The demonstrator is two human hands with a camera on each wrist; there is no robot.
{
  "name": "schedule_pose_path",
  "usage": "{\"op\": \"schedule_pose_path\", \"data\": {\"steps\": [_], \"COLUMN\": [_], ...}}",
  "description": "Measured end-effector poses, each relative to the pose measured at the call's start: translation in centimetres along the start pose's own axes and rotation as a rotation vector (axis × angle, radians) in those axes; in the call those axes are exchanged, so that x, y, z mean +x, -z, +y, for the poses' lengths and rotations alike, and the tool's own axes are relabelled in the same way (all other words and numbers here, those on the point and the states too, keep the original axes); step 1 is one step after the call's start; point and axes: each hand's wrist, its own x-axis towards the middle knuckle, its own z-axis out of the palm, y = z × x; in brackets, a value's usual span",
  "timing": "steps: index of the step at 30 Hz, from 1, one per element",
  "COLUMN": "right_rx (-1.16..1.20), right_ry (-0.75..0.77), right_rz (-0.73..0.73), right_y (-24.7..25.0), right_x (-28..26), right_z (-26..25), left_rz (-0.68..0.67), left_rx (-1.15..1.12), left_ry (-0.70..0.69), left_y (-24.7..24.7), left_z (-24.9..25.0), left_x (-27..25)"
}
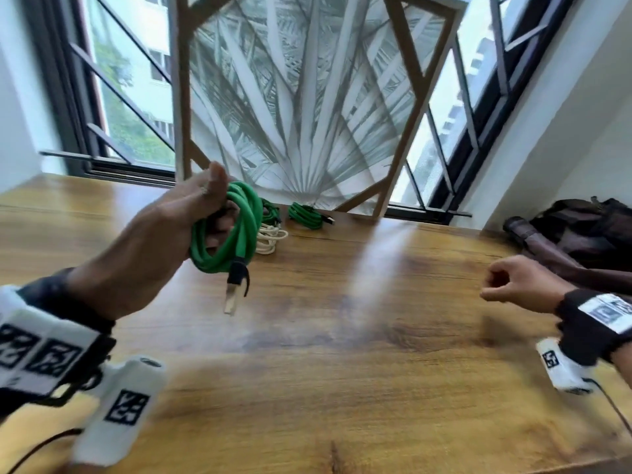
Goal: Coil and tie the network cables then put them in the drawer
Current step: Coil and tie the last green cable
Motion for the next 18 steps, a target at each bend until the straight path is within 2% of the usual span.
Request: {"op": "schedule_pose_path", "data": {"steps": [4,7,9,13,18], "right_rx": [0.57,0.749,0.901,1.14,1.225], "right_ry": [0.393,0.652,0.762,0.814,0.717], "right_rz": [-0.061,-0.037,-0.071,-0.116,-0.054], "right_y": [-1.1,-2.3,-3.7,-6.3,-7.7], "right_x": [-1.6,-3.0,-3.4,-3.0,-2.4], "right_z": [-12.4,-21.3,-25.6,-31.0,-32.9], "left_rz": [-0.014,-0.003,0.033,0.116,0.166], "left_rx": [-0.055,-0.015,-0.012,-0.027,-0.151], "left_ry": [-0.036,-0.012,0.006,0.014,0.025], "left_y": [-1.3,-1.2,-1.3,-0.7,0.2], "left_z": [1.3,1.8,2.0,2.4,2.0], "left_x": [-1.0,-1.3,-1.3,-1.1,-0.8]}}
